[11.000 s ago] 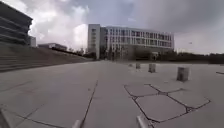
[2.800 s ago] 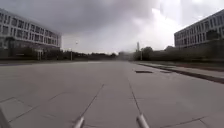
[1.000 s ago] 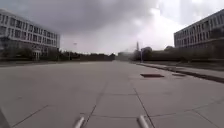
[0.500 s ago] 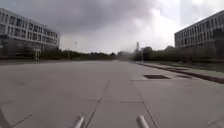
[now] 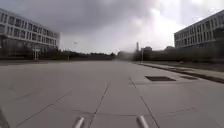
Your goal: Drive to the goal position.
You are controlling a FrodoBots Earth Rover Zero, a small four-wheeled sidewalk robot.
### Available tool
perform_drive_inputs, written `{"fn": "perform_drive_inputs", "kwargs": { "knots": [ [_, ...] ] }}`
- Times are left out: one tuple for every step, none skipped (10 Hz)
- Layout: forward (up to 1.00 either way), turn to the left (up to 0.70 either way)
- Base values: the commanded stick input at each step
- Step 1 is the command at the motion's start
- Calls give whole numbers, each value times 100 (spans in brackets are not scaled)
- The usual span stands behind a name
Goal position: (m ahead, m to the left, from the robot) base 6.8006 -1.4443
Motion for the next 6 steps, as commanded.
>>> {"fn": "perform_drive_inputs", "kwargs": {
  "knots": [
    [70, 0],
    [70, 0],
    [70, 0],
    [70, 0],
    [70, 0],
    [70, 0]
  ]
}}
